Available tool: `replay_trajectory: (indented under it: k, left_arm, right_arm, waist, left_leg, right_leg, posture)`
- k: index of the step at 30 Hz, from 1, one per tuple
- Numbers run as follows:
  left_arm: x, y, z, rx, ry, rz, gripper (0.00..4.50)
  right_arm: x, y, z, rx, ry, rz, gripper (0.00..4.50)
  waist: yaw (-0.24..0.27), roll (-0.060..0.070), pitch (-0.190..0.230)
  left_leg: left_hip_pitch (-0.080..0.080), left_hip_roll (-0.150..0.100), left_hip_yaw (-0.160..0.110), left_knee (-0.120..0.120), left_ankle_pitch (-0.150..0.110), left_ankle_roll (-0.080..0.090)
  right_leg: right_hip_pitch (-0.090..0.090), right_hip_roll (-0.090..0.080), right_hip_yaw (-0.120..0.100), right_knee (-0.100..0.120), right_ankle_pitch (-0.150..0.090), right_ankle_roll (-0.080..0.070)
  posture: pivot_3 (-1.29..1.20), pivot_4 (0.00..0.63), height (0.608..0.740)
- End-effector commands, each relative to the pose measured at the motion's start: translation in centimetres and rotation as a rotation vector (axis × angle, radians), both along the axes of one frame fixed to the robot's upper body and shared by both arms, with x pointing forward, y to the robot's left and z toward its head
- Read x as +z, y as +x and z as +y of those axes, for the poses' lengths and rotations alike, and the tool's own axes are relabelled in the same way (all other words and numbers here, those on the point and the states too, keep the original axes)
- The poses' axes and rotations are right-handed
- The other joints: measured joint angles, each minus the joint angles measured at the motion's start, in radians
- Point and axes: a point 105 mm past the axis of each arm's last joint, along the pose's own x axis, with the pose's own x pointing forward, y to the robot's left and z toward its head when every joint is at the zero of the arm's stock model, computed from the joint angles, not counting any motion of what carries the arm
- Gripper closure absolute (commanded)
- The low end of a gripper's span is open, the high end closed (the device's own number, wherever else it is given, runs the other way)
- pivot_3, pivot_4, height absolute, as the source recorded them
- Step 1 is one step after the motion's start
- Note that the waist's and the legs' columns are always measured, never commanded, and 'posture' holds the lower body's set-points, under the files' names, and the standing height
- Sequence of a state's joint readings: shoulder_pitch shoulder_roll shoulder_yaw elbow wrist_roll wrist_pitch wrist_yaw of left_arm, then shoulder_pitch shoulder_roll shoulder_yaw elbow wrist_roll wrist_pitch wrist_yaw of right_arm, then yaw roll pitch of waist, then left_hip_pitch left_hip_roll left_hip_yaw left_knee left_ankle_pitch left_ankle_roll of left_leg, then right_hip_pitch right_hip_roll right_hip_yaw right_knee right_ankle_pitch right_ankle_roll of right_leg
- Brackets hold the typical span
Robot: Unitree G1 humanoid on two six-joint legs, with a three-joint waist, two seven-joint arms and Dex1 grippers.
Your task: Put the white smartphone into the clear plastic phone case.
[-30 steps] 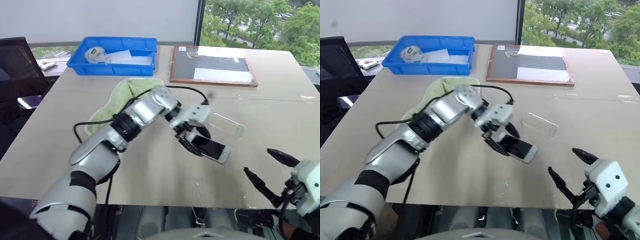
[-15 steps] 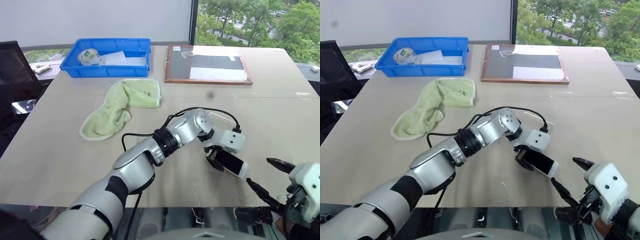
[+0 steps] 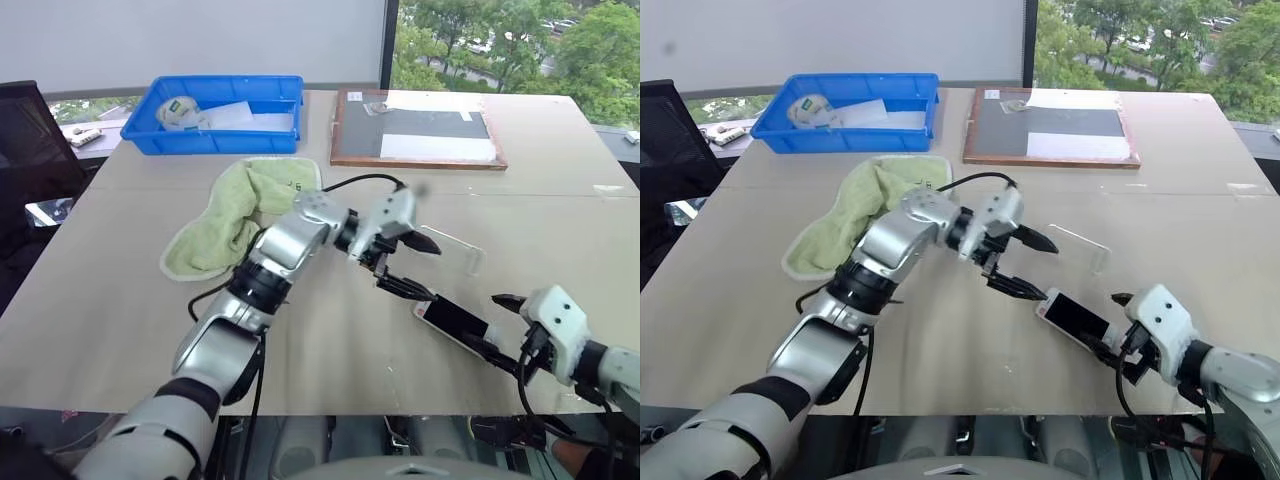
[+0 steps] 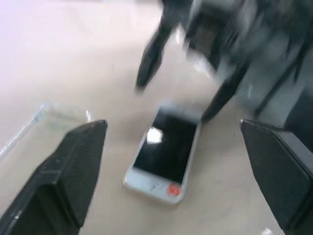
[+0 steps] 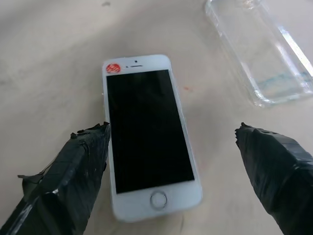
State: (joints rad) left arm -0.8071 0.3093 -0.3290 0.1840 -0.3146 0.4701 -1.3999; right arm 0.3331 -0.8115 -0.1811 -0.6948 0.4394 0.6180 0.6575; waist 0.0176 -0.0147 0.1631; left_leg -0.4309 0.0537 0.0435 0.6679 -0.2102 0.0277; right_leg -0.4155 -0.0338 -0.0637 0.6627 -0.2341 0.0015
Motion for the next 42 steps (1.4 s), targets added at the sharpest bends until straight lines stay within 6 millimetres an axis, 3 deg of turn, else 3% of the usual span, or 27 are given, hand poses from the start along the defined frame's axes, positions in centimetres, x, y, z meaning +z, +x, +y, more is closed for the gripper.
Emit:
replay_trajectory:
  k: [1, 6, 18, 23, 26, 32, 35, 36, 38, 42]
  left_arm:
    - [1.2, -0.5, 2.3, 0.018, -0.042, -0.036, 0.02]
    - [0.6, -1.2, 5.1, 0.104, -0.024, -0.026, 0.02]
    - [-0.3, -1.7, 6.8, 0.177, -0.005, -0.032, 0.02]
    - [-1.1, -1.0, 6.3, 0.191, 0.028, -0.060, 0.00]
    - [-2.0, 0.6, 5.5, 0.235, 0.098, -0.079, 0.00]
    - [-2.9, 4.4, 3.0, 0.240, 0.153, -0.158, 0.00]
    - [-3.1, 5.5, 1.4, 0.201, 0.184, -0.170, 0.00]
    - [-3.1, 5.8, 0.7, 0.185, 0.197, -0.188, 0.00]
    - [-3.1, 6.4, -0.3, 0.175, 0.206, -0.210, 0.00]
    - [-3.5, 7.7, -2.5, 0.165, 0.291, -0.293, 0.00]
  right_arm:
    - [-0.5, -0.1, 0.6, 0.045, 0.004, 0.052, 0.00]
    - [-1.8, 0.2, 0.8, 0.047, 0.007, 0.118, 0.00]
    - [-3.4, 1.0, 1.4, 0.047, -0.041, 0.130, 0.00]
    - [-3.7, 0.8, 1.3, 0.054, -0.034, 0.151, 1.55]
    - [-2.8, 0.9, 0.8, 0.028, 0.002, 0.122, 1.55]
    - [1.9, 0.3, 0.0, 0.001, 0.204, -0.009, 1.73]
    - [3.6, 0.1, -0.8, -0.035, 0.244, -0.056, 3.12]
    - [3.9, 0.1, -1.2, -0.050, 0.233, -0.067, 3.40]
    - [4.0, 0.2, -1.9, -0.072, 0.193, -0.074, 4.43]
    - [4.3, 0.3, -4.3, -0.104, 0.018, -0.094, 4.48]
  waist:
    - [-0.002, 0.000, 0.000]
    - [-0.003, 0.000, 0.000]
    - [-0.006, -0.002, -0.001]
    - [-0.005, -0.004, -0.002]
    - [-0.004, -0.004, -0.002]
    - [0.015, -0.004, -0.002]
    - [0.016, -0.005, -0.001]
    - [0.017, -0.005, -0.001]
    - [0.019, -0.005, -0.001]
    - [0.023, -0.006, -0.001]
  left_leg:
    - [0.000, 0.000, 0.000, 0.000, 0.000, 0.000]
    - [0.000, 0.001, 0.001, 0.000, 0.000, 0.000]
    - [0.002, 0.001, 0.002, 0.000, 0.000, 0.000]
    - [0.005, 0.002, 0.002, 0.000, 0.000, 0.000]
    - [0.005, 0.002, 0.002, 0.000, 0.000, 0.000]
    - [0.001, 0.000, 0.002, 0.000, 0.000, 0.000]
    - [0.000, 0.000, 0.003, 0.000, 0.000, 0.000]
    - [-0.001, 0.000, 0.003, 0.000, 0.000, 0.000]
    - [-0.001, -0.001, 0.004, 0.000, 0.000, 0.000]
    - [-0.002, -0.002, 0.004, 0.000, 0.000, 0.001]
  right_leg:
    - [0.000, 0.000, 0.000, 0.000, 0.000, 0.000]
    - [0.000, 0.000, 0.001, 0.000, 0.000, 0.000]
    - [0.000, 0.001, 0.001, 0.000, 0.000, 0.000]
    - [0.002, 0.000, 0.002, 0.001, 0.000, 0.000]
    - [0.002, 0.000, 0.002, 0.001, 0.000, 0.000]
    - [0.001, 0.000, 0.002, 0.000, 0.000, 0.000]
    - [0.000, 0.001, 0.001, -0.001, 0.002, 0.003]
    - [-0.001, 0.001, 0.000, -0.001, 0.002, 0.003]
    - [-0.001, 0.001, -0.002, -0.001, 0.002, 0.003]
    - [-0.001, 0.000, -0.003, -0.001, 0.000, 0.000]
  posture:
    - [0.00, 0.150, 0.740]
    - [0.00, 0.150, 0.740]
    - [0.00, 0.150, 0.740]
    - [0.00, 0.150, 0.740]
    - [0.00, 0.150, 0.740]
    - [0.00, 0.150, 0.740]
    - [0.00, 0.150, 0.740]
    - [0.00, 0.150, 0.740]
    - [0.00, 0.150, 0.740]
    - [0.00, 0.150, 0.740]
